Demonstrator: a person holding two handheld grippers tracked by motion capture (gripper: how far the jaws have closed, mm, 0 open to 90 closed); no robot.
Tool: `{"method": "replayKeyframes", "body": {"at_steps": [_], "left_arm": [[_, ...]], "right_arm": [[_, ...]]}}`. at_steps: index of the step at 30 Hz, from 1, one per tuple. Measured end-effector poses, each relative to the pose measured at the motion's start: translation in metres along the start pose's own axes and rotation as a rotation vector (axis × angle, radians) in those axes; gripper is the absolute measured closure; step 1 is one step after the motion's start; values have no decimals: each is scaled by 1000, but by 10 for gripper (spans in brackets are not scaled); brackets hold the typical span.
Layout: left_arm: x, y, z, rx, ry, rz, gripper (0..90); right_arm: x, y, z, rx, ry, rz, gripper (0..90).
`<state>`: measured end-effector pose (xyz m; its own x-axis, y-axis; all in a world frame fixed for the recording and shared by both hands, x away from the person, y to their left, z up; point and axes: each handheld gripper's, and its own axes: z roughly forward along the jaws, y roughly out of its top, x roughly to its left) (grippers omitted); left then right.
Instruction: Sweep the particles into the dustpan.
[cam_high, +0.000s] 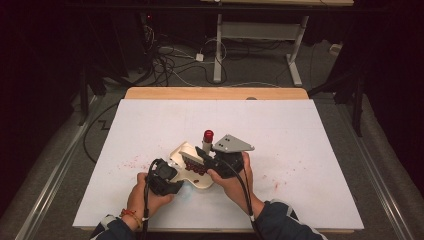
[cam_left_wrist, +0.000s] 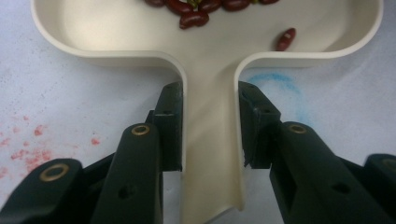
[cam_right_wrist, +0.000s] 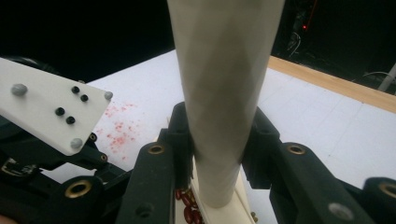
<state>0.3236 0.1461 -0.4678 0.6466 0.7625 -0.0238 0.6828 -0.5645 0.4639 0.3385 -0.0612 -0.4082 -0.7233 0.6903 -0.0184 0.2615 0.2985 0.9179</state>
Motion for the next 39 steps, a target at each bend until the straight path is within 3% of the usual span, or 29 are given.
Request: {"method": "replayKeyframes", "body": {"at_steps": [6,14,18,22,28,29,31,35,39], "left_arm": [[0,-1,0,-3,1,22,638],[6,-6,-2,-2,-10,42,638],[10,-10,-4,0,-12,47,639],[11,-13,-6,8,-13,66,639],[9,-18,-12,27,-12,101,638],[8,-18,-12,32,-14,110,638],[5,-19,-14,45,-21,126,638],[-3,-18,-15,58,-39,156,638],[-13,-16,-12,65,-51,174,638]], "right_arm": [[0,3,-4,-10,18,-21,699],[-22,7,-9,-77,4,-8,700],[-36,16,-23,-119,-23,4,700],[-44,21,-32,-127,-41,4,700],[-58,19,-49,-72,-85,-12,700],[-63,14,-53,-45,-119,-25,700],[-68,8,-56,-20,-144,-27,700],[-76,-3,-58,27,-161,-15,700],[-78,-7,-57,39,-180,-11,699]]}}
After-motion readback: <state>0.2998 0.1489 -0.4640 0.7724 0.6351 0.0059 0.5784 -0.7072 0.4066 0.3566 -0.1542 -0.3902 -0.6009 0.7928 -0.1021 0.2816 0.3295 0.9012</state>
